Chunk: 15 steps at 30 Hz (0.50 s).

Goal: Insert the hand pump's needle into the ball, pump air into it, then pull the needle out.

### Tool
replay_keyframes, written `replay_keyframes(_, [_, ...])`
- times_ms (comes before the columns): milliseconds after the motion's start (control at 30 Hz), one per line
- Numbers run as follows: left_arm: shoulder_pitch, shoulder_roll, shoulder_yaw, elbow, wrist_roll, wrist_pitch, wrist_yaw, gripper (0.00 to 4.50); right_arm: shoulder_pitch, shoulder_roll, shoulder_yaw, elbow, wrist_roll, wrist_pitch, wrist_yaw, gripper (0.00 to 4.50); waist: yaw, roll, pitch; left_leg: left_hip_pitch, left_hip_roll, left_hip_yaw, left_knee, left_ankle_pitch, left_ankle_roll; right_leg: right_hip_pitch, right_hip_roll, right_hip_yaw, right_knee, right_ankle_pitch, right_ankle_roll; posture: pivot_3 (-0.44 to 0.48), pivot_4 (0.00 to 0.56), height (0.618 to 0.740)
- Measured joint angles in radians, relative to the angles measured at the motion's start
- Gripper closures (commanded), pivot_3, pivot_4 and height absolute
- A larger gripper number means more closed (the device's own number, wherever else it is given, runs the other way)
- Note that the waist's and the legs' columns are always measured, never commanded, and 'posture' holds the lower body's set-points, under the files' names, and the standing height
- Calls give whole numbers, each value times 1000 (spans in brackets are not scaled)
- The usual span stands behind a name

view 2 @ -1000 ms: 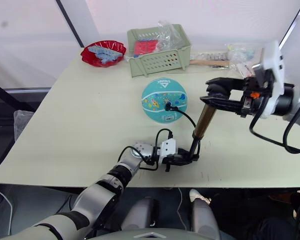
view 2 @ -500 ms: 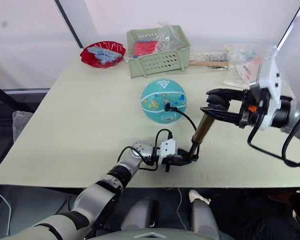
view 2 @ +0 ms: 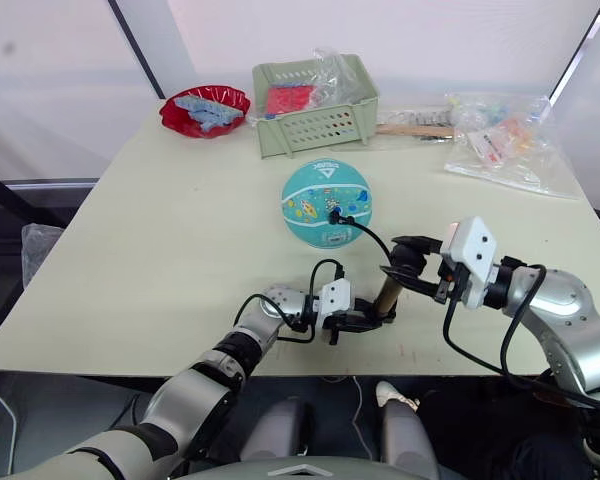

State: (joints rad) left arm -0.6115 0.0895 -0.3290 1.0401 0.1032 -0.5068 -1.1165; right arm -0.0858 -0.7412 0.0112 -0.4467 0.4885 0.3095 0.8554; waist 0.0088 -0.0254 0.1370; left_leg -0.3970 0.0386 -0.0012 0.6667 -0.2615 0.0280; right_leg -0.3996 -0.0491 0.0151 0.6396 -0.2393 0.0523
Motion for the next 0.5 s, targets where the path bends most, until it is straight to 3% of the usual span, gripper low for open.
replay_keyframes(200, [1,0,1,0,0,0,0,3469,4,19,8,11,-10,-23,5,2560,0,0,0,0,0,0,0,0,0,0,0,0,0,0,-1,0,150,736])
replay_keyframes(500, [2,-6,3,-8,-11,0,-7,3469,-140,-71,-103,16,193,217,40,2560,3,5,7,-3,-1,0,0,0,0,-1,-1,0,-2,2,-4,0,150,736])
